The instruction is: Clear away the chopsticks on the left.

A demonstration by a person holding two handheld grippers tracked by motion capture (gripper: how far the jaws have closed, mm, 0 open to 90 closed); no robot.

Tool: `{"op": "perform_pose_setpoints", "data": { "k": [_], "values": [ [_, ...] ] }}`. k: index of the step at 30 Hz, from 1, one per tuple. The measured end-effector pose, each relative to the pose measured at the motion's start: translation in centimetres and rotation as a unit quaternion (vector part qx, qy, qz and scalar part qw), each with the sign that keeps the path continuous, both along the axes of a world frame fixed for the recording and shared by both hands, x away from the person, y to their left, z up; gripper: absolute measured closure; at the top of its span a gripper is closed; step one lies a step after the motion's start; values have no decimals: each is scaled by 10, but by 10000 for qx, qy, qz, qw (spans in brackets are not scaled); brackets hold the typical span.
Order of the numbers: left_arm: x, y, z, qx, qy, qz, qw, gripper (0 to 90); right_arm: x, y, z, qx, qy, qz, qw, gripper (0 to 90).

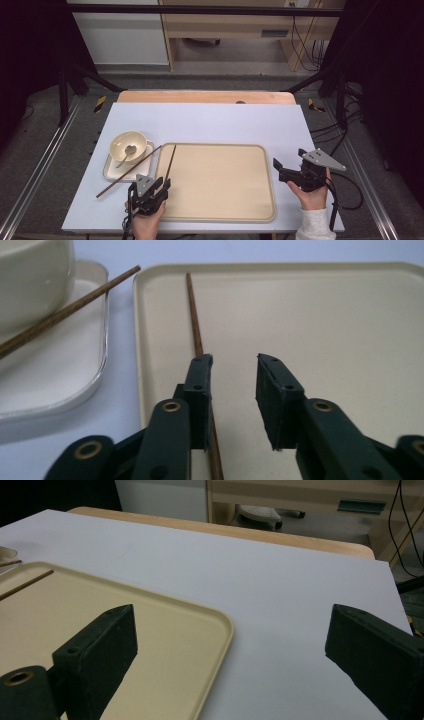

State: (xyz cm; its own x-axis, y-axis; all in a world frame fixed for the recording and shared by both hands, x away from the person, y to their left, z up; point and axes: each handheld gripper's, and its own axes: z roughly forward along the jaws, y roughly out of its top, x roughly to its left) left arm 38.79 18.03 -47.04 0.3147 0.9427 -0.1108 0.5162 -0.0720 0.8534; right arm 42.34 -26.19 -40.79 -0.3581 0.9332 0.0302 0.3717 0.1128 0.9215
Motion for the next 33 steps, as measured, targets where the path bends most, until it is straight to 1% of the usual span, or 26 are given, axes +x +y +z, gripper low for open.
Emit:
{"op": "perform_pose_setpoints", "data": {
  "k": [1,3,4,6,8,10,12,13,15,17,20,22,24,25,27,28,30,32,33],
  "values": [
    [0,1,2,50,-48,-63,10000,641,0,0,0,6,4,-4,10000,70],
    [-2,2,7,76,-151,-156,9997,588,0,-1,0,3,5,-15,10000,70],
    [-2,2,10,90,-215,-248,9994,568,0,-1,0,2,1,-14,10000,70],
    [-3,2,16,163,-301,-397,9986,531,0,0,0,-5,4,-15,10000,70],
    [-1,2,20,221,-384,-586,9973,504,0,0,-1,-8,21,-22,10000,70],
    [1,3,25,146,-419,-857,9953,485,0,-1,-1,-16,14,-29,10000,69],
    [4,6,30,42,-414,-1079,9933,476,0,-1,0,10,17,-25,10000,69],
    [5,7,32,38,-407,-1149,9925,466,0,-1,0,-1,19,-29,10000,69],
    [7,11,38,102,-440,-1243,9912,451,0,-2,0,9,9,-44,10000,69],
    [10,12,44,108,-483,-1384,9891,429,0,-2,0,13,9,-51,10000,69],
    [13,14,51,280,-474,-1643,9849,367,-1,-3,1,18,-18,-55,10000,69],
    [13,15,55,414,-428,-1788,9821,338,-1,-3,1,32,-12,-52,10000,69],
    [12,18,58,484,-419,-1850,9806,325,-1,-2,1,21,-14,-51,10000,69],
    [11,20,59,511,-407,-1903,9795,317,-1,-2,1,18,-14,-51,10000,69],
    [9,25,60,562,-387,-1976,9779,313,-1,-2,1,15,-9,-47,10000,68],
    [7,28,60,579,-410,-1989,9774,312,-1,-2,1,8,-10,-50,10000,68],
    [4,35,58,524,-446,-2008,9772,313,-1,-3,1,6,-4,-54,10000,68],
    [1,43,54,378,-457,-2014,9777,315,-1,-3,0,7,13,-61,10000,68],
    [0,46,52,351,-441,-1998,9782,315,0,-3,0,-8,11,-60,10000,68]
  ]
}}
